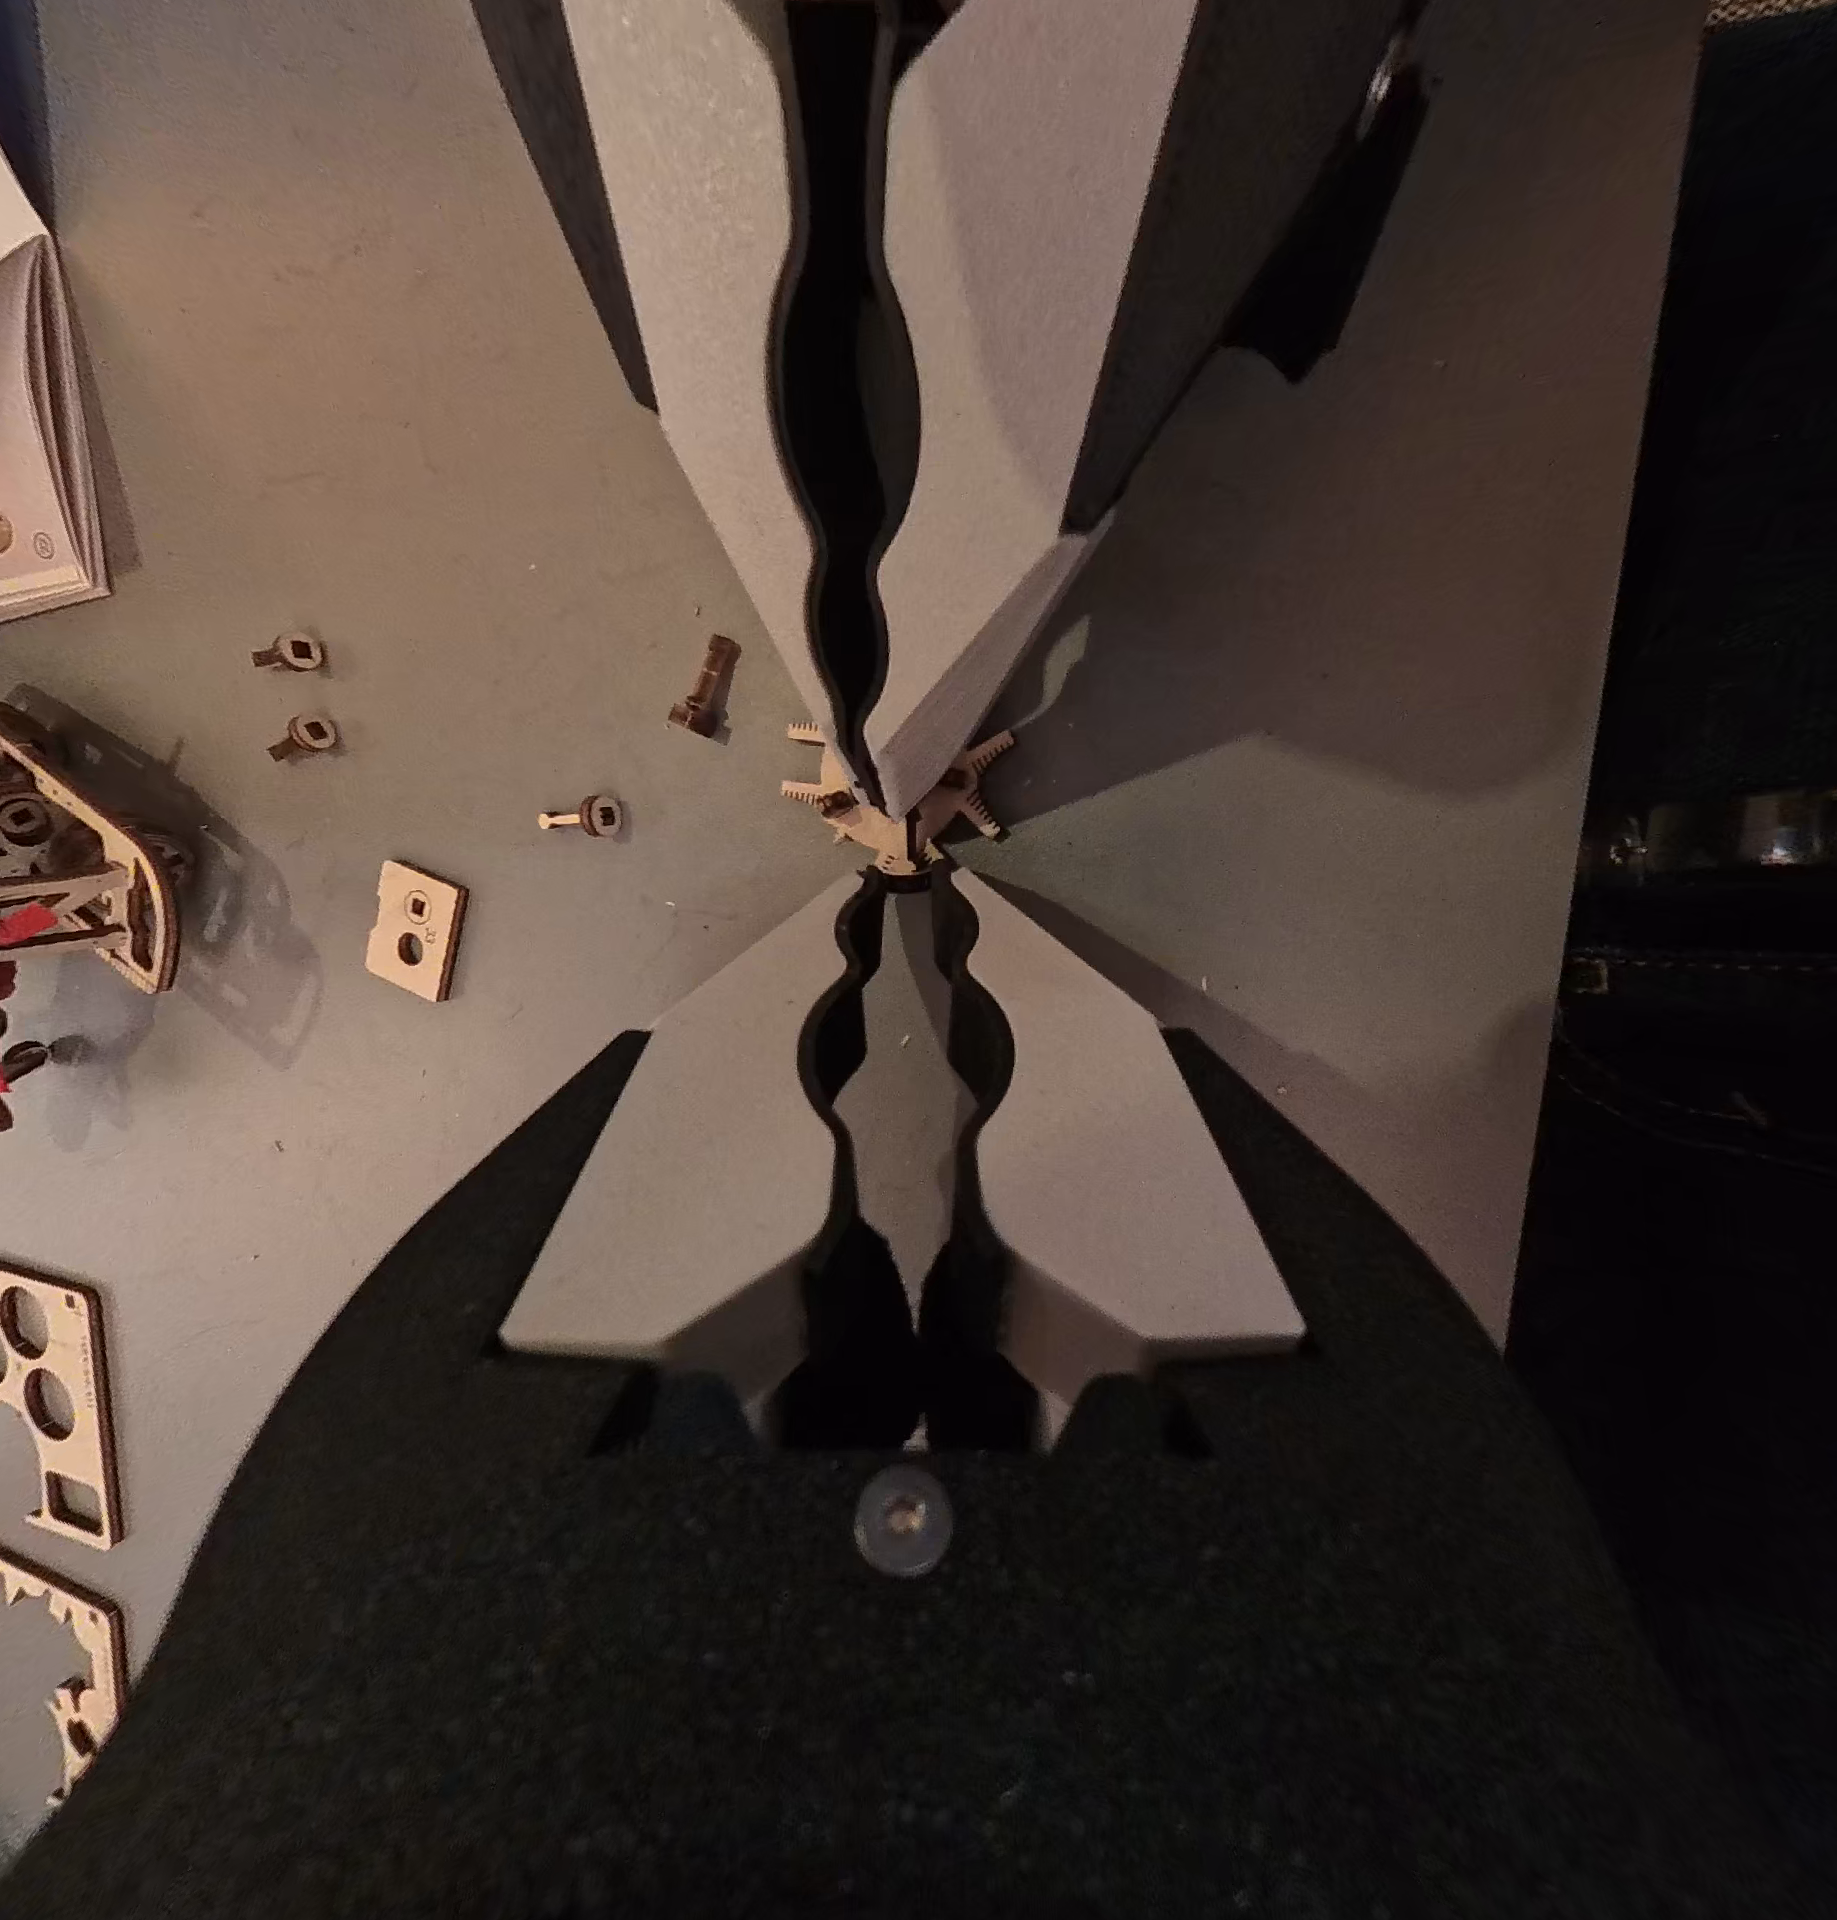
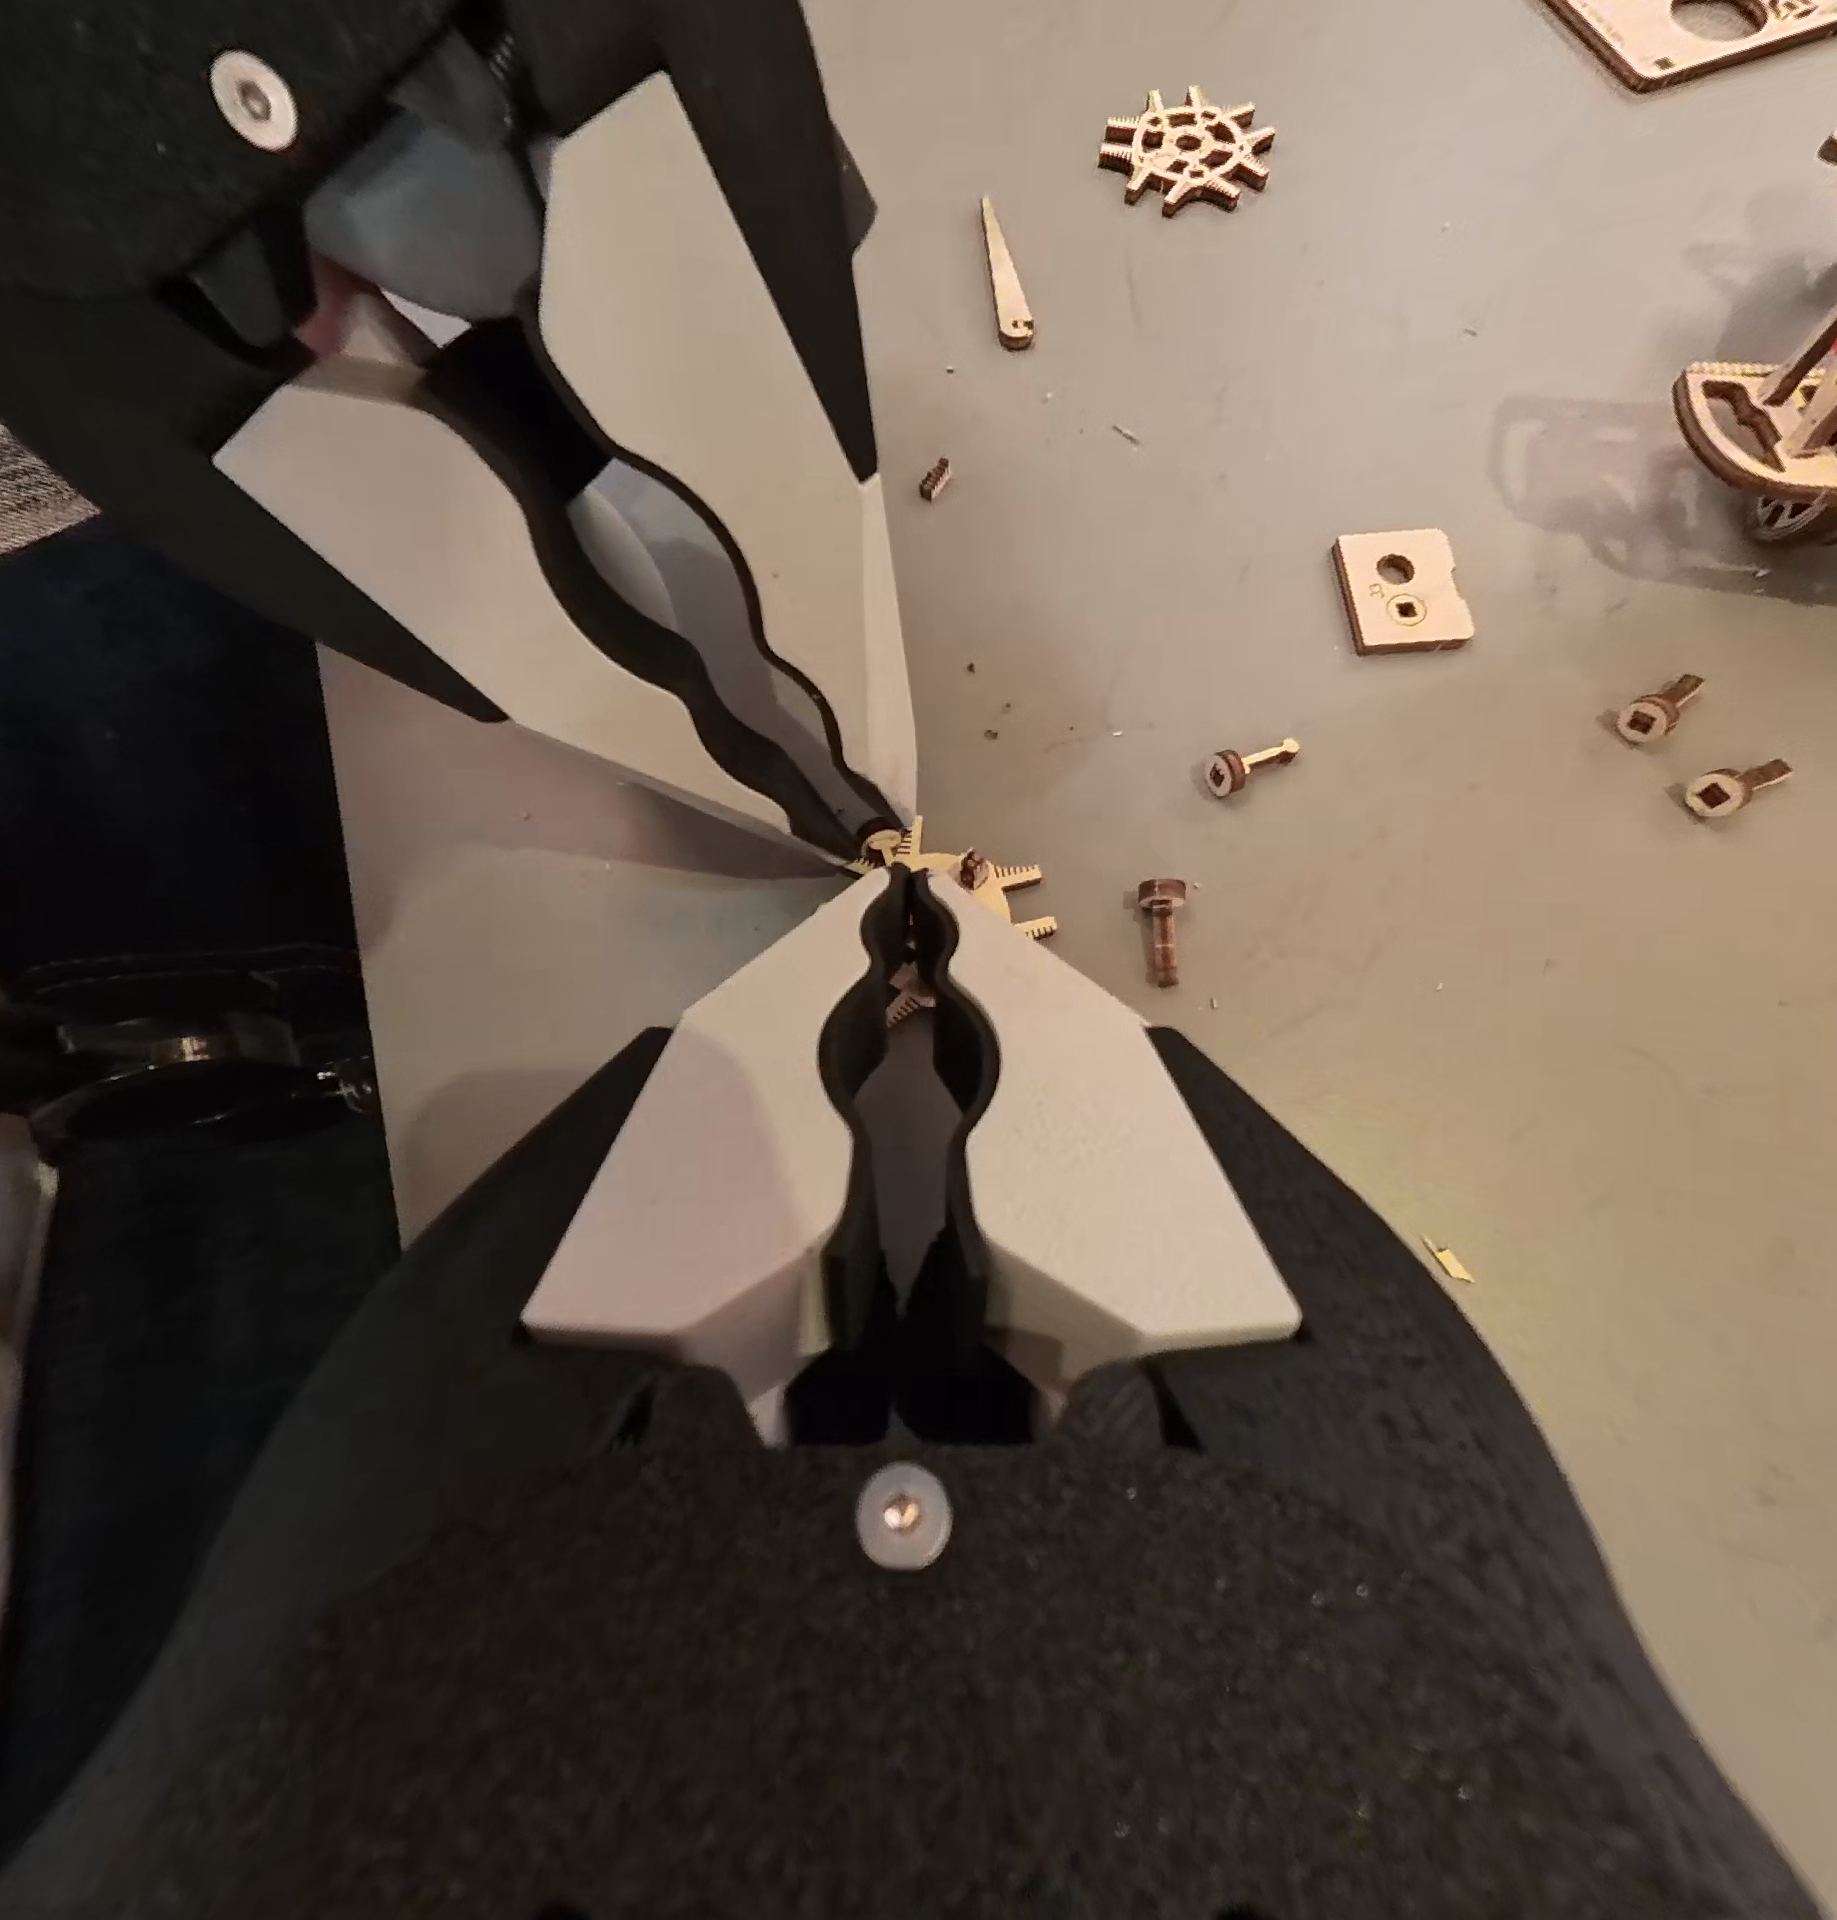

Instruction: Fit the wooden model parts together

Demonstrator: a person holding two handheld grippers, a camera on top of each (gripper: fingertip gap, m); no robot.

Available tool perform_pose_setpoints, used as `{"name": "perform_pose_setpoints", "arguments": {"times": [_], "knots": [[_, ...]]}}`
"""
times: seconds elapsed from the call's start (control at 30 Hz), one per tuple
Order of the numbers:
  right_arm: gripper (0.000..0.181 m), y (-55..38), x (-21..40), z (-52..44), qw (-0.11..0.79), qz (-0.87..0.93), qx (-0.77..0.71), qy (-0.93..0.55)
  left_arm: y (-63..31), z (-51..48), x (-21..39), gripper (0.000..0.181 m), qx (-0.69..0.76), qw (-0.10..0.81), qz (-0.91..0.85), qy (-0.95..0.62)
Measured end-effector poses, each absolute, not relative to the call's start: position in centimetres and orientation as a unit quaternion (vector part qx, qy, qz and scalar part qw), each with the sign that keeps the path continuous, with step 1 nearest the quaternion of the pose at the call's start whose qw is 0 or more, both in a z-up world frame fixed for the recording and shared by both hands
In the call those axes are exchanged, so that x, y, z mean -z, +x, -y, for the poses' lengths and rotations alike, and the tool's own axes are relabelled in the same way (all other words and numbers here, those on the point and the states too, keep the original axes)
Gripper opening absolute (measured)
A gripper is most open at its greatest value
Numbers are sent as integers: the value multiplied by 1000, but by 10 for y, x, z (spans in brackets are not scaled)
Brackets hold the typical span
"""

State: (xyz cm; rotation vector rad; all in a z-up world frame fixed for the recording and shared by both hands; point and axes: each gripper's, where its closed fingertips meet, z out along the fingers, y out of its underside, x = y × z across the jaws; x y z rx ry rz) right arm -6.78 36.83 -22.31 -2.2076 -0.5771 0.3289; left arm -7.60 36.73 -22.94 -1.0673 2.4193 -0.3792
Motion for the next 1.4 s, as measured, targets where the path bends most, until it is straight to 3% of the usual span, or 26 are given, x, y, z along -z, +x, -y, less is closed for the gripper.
{"name": "perform_pose_setpoints", "arguments": {"times": [0.13, 0.27, 0.63, 0.73, 0.97, 1.3, 1.4], "knots": [[0, -68, 223, -368, 411, 237, -125, -871, -77, -368, 231, 7, 139, 231, -880, -391], [0, -68, 223, -368, 414, 238, -134, -869, -78, -369, 231, 21, 164, 216, -873, -404], [0, -68, 223, -368, 419, 242, -135, -865, -78, -366, 226, 14, 302, 138, -826, -456], [0, -68, 223, -368, 418, 240, -139, -865, -77, -366, 227, 4, 311, 151, -827, -443], [0, -66, 221, -369, 420, 221, -154, -867, -75, -366, 225, 0, 314, 163, -825, -441], [0, -57, 210, -363, 433, 203, -163, -863, -74, -366, 222, 0, 305, 165, -826, -445], [0, -58, 217, -360, 427, 215, -149, -866, -76, -367, 226, 14, 310, 157, -830, -437]]}}
